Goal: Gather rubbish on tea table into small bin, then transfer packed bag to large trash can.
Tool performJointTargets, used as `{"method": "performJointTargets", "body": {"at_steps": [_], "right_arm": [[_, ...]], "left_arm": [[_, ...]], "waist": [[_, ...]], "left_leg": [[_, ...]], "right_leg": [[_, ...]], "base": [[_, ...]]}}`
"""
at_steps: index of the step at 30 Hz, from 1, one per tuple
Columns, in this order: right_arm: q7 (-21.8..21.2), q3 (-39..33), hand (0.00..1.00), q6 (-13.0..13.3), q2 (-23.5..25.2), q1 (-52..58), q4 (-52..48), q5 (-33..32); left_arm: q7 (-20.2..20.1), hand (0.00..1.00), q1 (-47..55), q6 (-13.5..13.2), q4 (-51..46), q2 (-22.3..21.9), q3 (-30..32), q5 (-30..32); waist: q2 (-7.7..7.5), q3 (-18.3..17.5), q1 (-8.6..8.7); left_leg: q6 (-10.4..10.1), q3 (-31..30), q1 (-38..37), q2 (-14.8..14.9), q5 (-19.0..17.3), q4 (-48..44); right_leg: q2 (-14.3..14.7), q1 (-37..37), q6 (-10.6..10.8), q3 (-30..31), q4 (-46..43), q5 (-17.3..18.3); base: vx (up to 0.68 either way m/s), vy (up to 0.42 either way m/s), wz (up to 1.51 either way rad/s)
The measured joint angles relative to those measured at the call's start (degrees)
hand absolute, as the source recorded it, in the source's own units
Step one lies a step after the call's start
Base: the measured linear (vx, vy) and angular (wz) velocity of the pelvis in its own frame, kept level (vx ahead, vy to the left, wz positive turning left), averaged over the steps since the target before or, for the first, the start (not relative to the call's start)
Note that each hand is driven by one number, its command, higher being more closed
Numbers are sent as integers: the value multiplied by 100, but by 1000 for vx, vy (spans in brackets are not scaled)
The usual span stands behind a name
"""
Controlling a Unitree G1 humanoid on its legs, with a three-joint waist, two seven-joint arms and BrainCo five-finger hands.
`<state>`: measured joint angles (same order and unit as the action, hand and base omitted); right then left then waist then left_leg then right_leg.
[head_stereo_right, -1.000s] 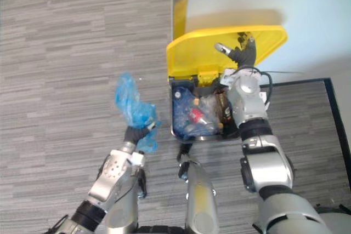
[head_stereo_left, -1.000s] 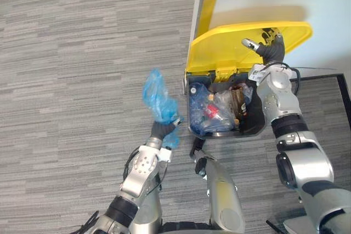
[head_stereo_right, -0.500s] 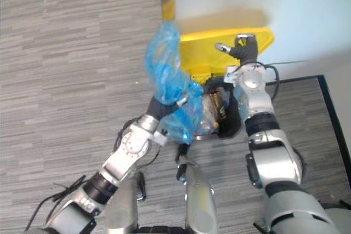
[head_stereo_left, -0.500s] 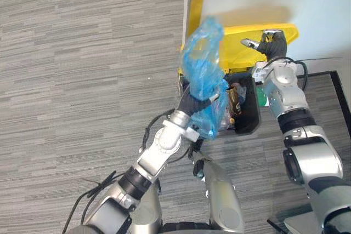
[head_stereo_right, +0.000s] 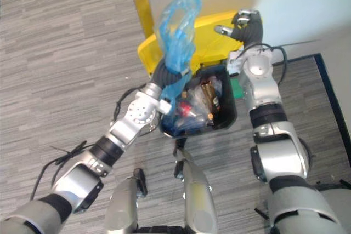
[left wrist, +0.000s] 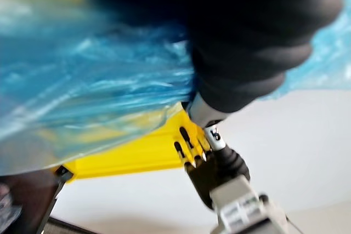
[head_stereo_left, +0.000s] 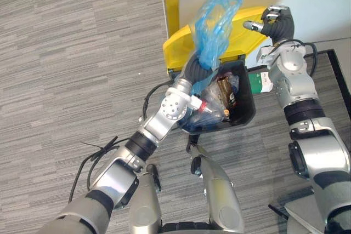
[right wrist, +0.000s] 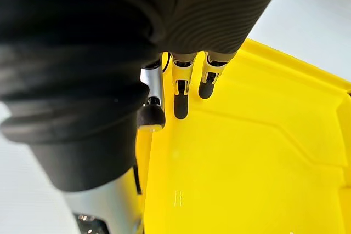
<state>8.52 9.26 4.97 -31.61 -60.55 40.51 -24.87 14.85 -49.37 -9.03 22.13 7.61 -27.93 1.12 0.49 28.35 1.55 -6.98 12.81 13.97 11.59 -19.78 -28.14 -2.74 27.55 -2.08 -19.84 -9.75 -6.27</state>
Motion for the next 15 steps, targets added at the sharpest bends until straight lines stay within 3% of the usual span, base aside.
{"method": "performJointTargets", "body": {"at_steps": [9, 15], "right_arm": [[48, -4, 0, 14, 249, 74, -341, -5], [78, -7, 0, 122, 455, 139, -725, -11]], "left_arm": [[5, 100, -213, 91, 533, -114, 0, 1], [-7, 100, -784, 211, 1076, -190, -8, 14]], "waist": [[-18, 5, 117], [-159, -9, 159]], "left_leg": [[-3, 161, 43, 1, -11, -45], [-44, 256, 304, 95, -72, -258]], "right_leg": [[-15, 77, -8, 95, -3, -31], [37, 371, -7, 162, -109, -40]], "base": [[9, 14, -3], [16, -17, -9]]}}
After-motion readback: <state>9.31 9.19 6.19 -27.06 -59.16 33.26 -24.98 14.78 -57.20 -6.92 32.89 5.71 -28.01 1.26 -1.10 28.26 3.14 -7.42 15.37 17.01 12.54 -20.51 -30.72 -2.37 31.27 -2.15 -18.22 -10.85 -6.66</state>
